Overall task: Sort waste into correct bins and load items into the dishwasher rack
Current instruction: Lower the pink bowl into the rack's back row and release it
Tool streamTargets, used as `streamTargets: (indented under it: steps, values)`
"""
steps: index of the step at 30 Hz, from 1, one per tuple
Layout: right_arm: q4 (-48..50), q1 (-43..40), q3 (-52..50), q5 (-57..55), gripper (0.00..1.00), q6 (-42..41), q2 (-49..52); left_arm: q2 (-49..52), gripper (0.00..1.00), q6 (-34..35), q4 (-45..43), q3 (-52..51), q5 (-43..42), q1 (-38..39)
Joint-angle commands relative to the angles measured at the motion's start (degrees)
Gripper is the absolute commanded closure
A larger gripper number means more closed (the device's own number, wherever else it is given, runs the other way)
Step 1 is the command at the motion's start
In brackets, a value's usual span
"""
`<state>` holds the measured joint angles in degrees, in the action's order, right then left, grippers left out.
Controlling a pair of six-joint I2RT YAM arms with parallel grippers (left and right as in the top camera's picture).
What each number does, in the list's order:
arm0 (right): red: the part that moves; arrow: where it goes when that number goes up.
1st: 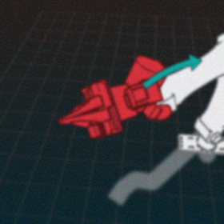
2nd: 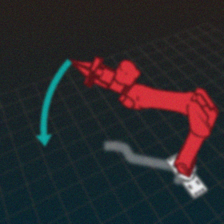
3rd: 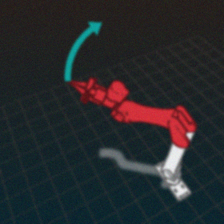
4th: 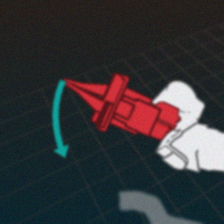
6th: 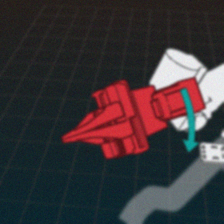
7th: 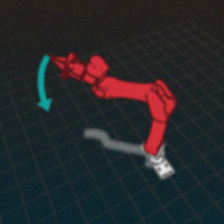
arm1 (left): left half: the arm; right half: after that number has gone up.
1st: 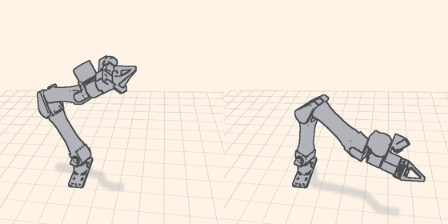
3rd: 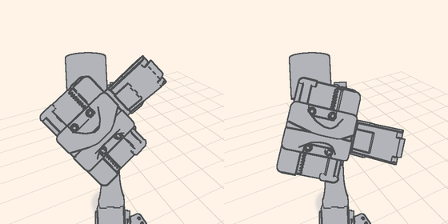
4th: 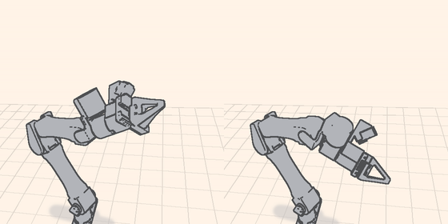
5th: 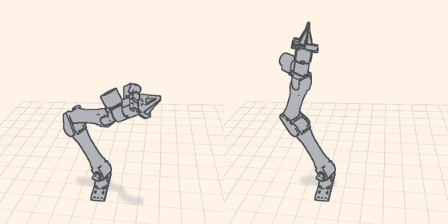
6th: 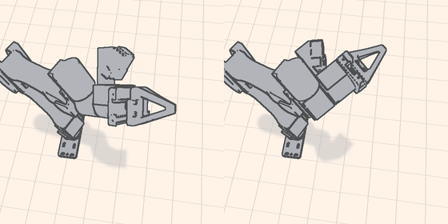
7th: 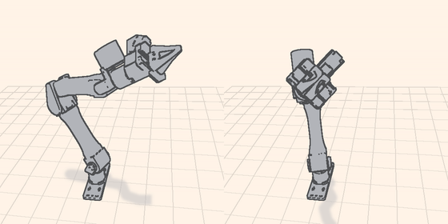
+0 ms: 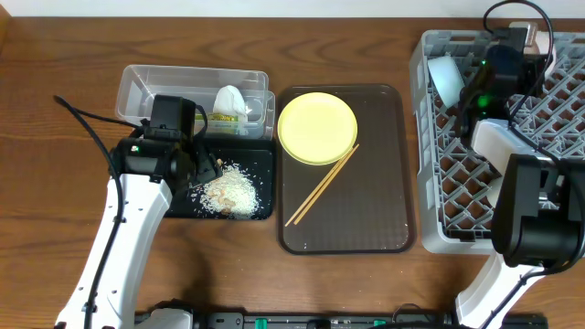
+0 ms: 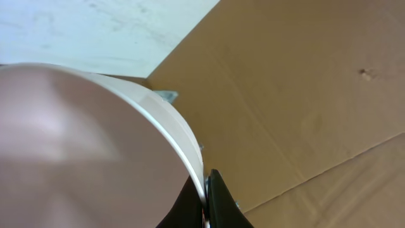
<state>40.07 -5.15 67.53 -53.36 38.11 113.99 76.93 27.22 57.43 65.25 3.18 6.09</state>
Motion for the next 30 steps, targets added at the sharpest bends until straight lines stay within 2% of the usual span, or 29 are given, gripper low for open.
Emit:
streamTargets:
  steps: [1,11,17,24,28,30]
  values:
    - [-0.5,-1.27,0.17,-0.57,0.99,2.29,0.63,0.13,0.23,0.76,0.15,-0.31,0.28,-0.24]
    - [-4.2,-1.11,0.17,0.46,0.99,1.01,2.67,0.13,0.23,0.76,0.13,-0.31,0.28,-0.24]
    - [-9.86,1.62,0.17,0.46,0.99,-3.37,2.69,0.13,0.23,0.76,0.15,-0.31,0.28,-0.24]
    - [-19.52,5.86,0.17,0.22,0.99,-14.05,2.03,0.13,0.23,0.79,0.15,-0.31,0.28,-0.24]
    - [-26.69,7.91,0.17,0.24,0.99,-23.06,-0.28,0.13,0.23,0.76,0.15,-0.33,0.28,-0.24]
    - [-30.05,8.66,0.17,0.5,0.96,-26.01,-2.16,0.13,0.23,0.76,0.17,-0.31,0.28,-0.24]
